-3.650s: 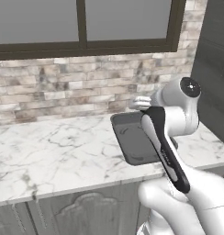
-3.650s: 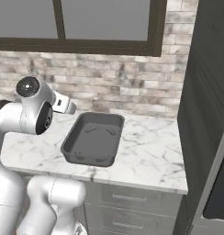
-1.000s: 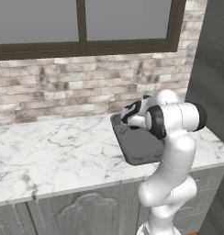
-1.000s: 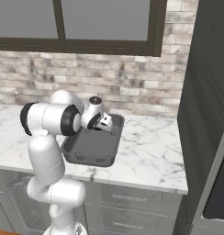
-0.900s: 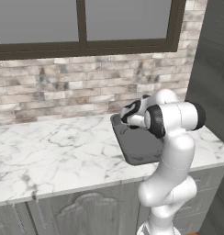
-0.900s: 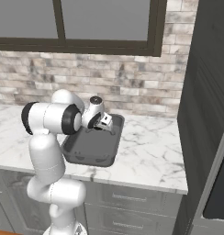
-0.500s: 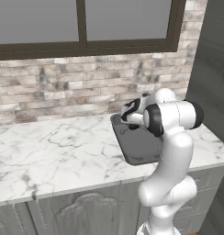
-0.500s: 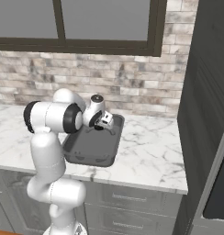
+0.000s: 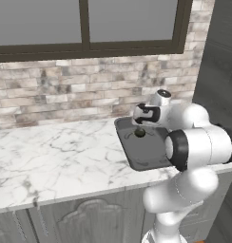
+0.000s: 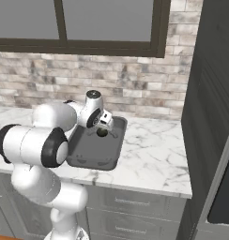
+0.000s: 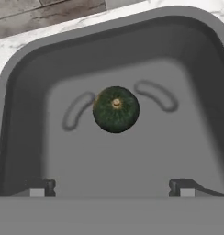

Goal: Place one squash and one chicken drumstick in each tupperware on the nearby counter, to pack two identical lunches.

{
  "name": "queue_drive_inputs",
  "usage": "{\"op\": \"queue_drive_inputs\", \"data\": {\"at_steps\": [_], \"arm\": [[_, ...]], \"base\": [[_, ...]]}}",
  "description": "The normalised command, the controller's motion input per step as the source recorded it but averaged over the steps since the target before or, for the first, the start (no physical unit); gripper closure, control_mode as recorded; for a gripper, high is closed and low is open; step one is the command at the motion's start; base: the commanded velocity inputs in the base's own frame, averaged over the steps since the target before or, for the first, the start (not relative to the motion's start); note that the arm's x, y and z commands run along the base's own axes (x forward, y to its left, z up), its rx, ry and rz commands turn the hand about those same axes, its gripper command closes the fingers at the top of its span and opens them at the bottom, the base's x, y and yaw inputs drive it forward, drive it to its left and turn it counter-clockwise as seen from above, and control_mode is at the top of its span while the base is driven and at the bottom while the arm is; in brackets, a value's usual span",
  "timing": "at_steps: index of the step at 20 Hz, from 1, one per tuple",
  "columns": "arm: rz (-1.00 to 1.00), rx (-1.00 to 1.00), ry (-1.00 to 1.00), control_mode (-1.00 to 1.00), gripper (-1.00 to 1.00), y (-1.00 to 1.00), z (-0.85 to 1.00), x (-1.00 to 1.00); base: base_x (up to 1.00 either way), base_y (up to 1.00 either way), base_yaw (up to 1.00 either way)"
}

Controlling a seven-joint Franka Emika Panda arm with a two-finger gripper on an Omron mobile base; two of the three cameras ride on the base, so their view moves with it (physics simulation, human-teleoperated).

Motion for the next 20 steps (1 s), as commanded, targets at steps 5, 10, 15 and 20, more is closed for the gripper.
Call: {"op": "queue_drive_inputs", "data": {"at_steps": [5,10,15,20], "arm": [[0.07,-0.07,0.07,-1.00,-1.00,0.00,0.66,-1.00],[0.11,-0.07,0.00,-1.00,-1.00,0.00,0.67,-1.00],[0.10,-0.05,0.00,-1.00,-1.00,-0.01,0.82,-1.00],[0.11,-0.06,0.00,-1.00,-1.00,-0.02,0.66,-1.00]], "base": [[0.00,0.00,0.00],[0.00,0.00,0.00],[0.00,0.00,0.00],[0.00,0.00,0.00]]}}
